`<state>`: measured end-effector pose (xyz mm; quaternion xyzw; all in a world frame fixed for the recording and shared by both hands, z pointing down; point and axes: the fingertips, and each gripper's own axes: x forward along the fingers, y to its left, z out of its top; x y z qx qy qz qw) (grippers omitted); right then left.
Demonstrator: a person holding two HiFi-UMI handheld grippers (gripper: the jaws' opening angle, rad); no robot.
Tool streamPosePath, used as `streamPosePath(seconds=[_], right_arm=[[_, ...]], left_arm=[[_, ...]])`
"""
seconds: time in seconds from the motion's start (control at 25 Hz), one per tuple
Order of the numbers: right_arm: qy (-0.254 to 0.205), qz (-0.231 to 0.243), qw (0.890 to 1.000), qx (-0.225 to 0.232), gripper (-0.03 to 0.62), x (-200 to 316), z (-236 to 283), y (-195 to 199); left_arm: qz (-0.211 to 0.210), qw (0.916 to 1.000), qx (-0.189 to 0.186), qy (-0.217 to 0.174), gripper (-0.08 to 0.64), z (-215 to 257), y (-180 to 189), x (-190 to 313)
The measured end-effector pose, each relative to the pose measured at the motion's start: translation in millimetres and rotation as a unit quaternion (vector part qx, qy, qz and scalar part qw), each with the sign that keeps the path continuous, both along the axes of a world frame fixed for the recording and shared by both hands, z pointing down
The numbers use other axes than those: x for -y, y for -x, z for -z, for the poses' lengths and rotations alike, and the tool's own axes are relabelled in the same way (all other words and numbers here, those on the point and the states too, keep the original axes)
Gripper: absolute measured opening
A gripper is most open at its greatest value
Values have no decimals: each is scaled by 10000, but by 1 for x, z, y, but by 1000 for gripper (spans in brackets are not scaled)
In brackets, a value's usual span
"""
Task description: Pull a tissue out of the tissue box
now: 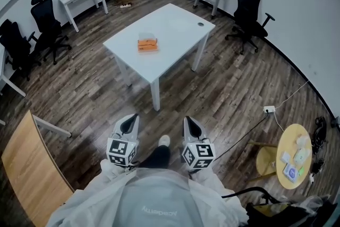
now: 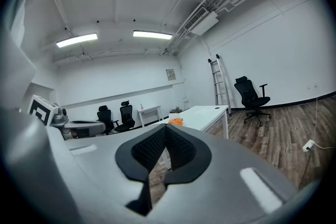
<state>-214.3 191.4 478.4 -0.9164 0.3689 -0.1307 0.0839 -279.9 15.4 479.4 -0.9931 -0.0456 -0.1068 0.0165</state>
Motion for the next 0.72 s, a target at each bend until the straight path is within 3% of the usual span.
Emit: streamPosePath(seconds=[0.36, 0.72], right_arm=[[27, -94, 9999, -22, 1, 1, 1, -47], [-51, -220, 9997, 72, 0, 20, -3, -101]], left_arm=[[-65, 9999, -97, 59, 0, 3, -52, 1], [-145, 9999, 52, -23, 0, 0, -110, 24]])
